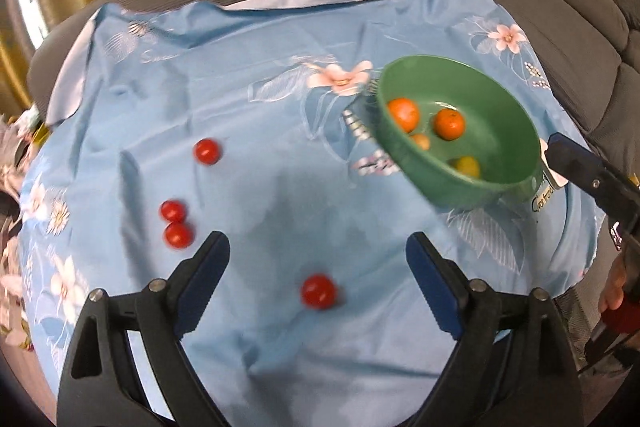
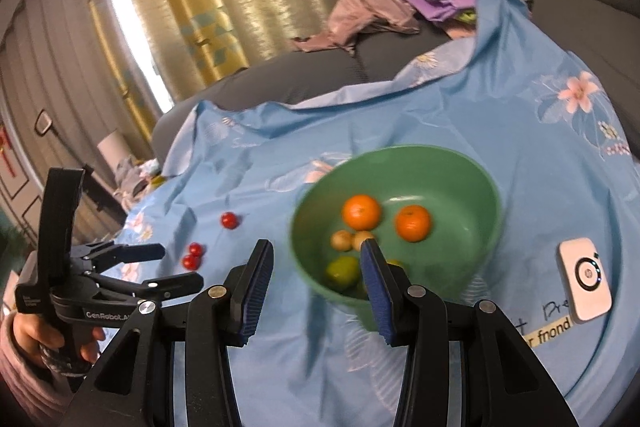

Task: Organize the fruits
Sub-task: 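Withdraw both tools from the bowl toward the red cherry tomatoes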

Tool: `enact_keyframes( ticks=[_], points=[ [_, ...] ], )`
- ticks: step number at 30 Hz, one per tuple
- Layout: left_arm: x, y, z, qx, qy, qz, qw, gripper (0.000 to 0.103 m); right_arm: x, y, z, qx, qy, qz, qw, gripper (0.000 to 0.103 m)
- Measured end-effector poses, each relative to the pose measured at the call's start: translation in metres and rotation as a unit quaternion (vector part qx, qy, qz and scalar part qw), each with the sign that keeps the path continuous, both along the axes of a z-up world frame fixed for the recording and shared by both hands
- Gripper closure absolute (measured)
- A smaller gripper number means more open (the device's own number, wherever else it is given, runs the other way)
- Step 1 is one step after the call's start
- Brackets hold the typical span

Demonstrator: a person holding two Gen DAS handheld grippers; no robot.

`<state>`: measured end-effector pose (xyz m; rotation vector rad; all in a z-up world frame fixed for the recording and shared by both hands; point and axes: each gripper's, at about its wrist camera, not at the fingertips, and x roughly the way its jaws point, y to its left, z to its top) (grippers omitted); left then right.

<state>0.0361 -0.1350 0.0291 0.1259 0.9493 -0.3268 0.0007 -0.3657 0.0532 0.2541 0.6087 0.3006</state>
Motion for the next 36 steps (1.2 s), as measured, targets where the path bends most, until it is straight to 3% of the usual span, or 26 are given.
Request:
enact_keyframes(
  ticks=[20, 29, 36],
  points=[
    [-0.035, 0.072, -0.001, -0.044, -0.014, 0.052, 0.9976, 0.013, -0.018, 0.076, 0.014, -0.034, 0.001, 0.1, 0.994, 0.057],
    [-0.037, 0.107, -0.019, -0.058, 0.001, 0.084, 0.9948, 0.013, -0.004, 0.106, -0.006, -0.043, 0.044, 0.142, 0.988, 0.057],
    [-0.021, 0.109, -0.032, -0.063, 0.012, 0.078, 0.9949, 0.013, 0.01, 0.12, -0.026, -0.042, 0.083, 0.165, 0.982, 0.057]
  ],
)
